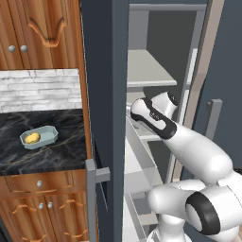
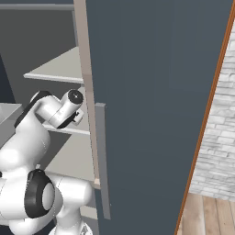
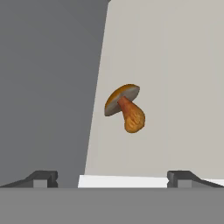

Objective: Take the mushroom and potato out of the freezer and place them in the tupperware container on the counter. Then put the tupperware containing the vegetables back in the freezer.

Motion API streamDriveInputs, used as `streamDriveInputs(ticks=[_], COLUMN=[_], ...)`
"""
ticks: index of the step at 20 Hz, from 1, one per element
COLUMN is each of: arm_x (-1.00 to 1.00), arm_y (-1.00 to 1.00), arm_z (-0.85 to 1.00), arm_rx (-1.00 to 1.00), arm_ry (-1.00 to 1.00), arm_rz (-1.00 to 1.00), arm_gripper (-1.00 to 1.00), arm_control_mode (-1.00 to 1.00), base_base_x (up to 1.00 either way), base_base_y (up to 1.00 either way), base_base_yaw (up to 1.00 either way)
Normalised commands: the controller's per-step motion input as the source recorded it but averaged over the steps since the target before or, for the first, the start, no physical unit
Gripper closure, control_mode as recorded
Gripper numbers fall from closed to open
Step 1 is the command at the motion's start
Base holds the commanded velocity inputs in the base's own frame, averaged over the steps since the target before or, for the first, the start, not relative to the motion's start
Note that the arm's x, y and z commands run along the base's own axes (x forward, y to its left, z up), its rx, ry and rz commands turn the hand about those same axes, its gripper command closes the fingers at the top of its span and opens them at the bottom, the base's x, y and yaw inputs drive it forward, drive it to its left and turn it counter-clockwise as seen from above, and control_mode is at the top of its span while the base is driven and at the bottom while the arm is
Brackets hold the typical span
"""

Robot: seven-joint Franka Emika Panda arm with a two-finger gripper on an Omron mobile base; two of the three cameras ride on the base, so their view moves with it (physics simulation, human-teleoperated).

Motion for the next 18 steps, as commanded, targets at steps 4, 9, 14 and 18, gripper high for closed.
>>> streamDriveInputs(ticks=[4,9,14,18], arm_x=[0.27,0.22,0.22,0.27], arm_y=[0.14,0.09,0.11,0.14], arm_z=[-0.14,-0.16,-0.17,-0.14], arm_rx=[0.00,0.00,0.00,0.00], arm_ry=[0.00,0.00,0.00,0.01], arm_rz=[0.00,0.00,0.00,0.00], arm_gripper=[-1.00,-1.00,-1.00,-1.00], arm_control_mode=[-1.00,-1.00,-1.00,-1.00], base_base_x=[0.00,0.00,0.00,0.00], base_base_y=[0.00,0.00,0.00,0.00], base_base_yaw=[0.00,0.00,0.00,0.00])
